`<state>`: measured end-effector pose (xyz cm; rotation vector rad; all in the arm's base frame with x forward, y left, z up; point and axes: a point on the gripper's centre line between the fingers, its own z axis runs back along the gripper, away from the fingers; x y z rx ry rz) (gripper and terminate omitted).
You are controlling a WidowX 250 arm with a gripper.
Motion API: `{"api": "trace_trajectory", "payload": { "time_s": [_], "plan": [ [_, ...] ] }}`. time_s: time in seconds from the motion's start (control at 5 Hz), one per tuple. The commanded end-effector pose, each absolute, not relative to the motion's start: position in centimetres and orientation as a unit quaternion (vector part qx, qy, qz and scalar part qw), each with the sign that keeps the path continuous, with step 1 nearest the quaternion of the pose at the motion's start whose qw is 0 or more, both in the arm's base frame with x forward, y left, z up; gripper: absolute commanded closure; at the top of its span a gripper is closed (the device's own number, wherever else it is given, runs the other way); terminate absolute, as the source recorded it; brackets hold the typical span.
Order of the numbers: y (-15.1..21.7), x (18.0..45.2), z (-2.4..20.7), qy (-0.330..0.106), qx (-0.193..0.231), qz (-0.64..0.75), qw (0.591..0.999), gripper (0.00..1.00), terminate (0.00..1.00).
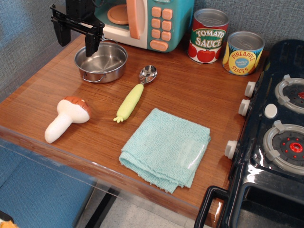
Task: Pick up the spoon and place it on the blue cloth
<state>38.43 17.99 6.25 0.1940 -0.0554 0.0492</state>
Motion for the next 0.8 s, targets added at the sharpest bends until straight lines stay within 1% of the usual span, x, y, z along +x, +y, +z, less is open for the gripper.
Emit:
{"api": "trace_trajectory", "payload": {
  "time_s": [0.0, 0.2, 0.4, 0.6],
  "plan": [
    [18.0, 38.4, 6.2, -0.028, 0.097, 0.025, 0.995, 0.0, 0.0],
    [17.6, 39.0, 7.1, -0.034, 0.093, 0.022, 0.995, 0.0, 0.0],
    [15.7, 39.4, 9.1, -0.064, 0.078, -0.002, 0.995, 0.0, 0.0],
    [12.8, 38.3, 11.5, -0.103, 0.068, -0.034, 0.992, 0.0, 0.0]
  ]
}}
